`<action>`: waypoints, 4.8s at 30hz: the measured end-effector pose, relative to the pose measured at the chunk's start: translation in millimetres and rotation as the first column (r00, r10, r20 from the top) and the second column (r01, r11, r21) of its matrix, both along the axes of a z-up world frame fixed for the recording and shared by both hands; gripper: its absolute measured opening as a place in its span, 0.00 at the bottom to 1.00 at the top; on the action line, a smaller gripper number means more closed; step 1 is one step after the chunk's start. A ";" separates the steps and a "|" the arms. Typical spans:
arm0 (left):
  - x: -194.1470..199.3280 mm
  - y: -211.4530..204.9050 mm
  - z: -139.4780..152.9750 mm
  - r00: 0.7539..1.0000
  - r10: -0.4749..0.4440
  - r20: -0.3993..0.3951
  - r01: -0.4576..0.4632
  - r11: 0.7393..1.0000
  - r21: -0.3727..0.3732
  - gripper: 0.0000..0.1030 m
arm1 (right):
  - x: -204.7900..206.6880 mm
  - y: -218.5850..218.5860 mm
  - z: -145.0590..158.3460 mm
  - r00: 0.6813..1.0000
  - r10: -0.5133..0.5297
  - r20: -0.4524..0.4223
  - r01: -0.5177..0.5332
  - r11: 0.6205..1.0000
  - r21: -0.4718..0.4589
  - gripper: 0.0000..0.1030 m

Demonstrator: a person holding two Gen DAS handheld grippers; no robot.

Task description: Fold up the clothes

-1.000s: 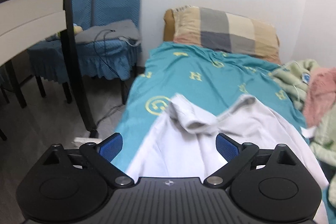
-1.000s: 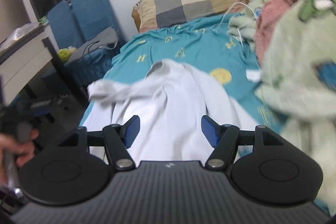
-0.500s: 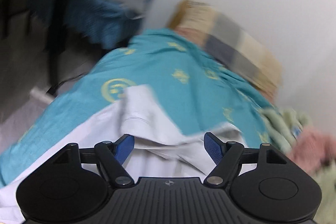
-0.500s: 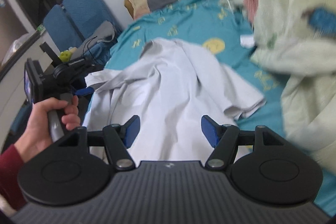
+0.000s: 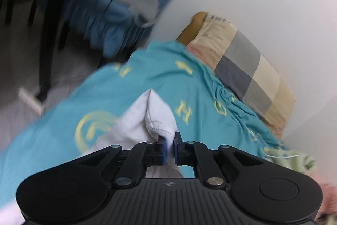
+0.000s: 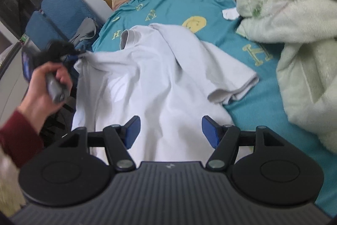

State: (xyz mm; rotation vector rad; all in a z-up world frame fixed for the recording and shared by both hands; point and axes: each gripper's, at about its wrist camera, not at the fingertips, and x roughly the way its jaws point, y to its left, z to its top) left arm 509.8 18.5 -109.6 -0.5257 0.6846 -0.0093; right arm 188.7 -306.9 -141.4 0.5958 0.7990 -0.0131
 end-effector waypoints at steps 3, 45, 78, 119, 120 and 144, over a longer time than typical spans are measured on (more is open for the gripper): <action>21.2 -14.1 -9.5 0.998 -0.040 -0.039 0.043 0.996 0.074 0.11 | 4.6 1.6 1.6 1.000 0.013 0.029 -0.012 0.999 -0.033 0.65; -322.5 61.6 27.6 0.993 -0.114 -0.038 0.119 0.977 0.174 0.80 | 295.3 123.3 -8.1 0.959 0.284 -0.004 -0.219 0.731 -0.646 0.46; -333.2 49.3 22.6 0.993 -0.104 -0.050 0.113 0.962 0.249 0.80 | 201.9 46.2 38.8 0.980 0.065 0.188 0.004 0.939 -0.344 0.68; -250.9 164.7 -43.2 0.982 0.096 -0.160 -0.123 0.978 -0.167 0.07 | -56.5 17.3 -12.9 1.000 -0.011 -0.008 0.012 0.974 0.224 0.70; -251.7 156.2 -30.9 0.990 0.083 -0.112 -0.095 0.989 -0.110 0.06 | -56.7 17.6 -13.0 1.000 -0.010 -0.010 0.012 0.975 0.223 0.70; -293.6 30.8 -4.7 0.943 -0.323 0.077 0.321 0.947 0.030 0.60 | -60.5 13.1 -14.1 0.999 -0.021 -0.024 0.027 0.968 0.248 0.70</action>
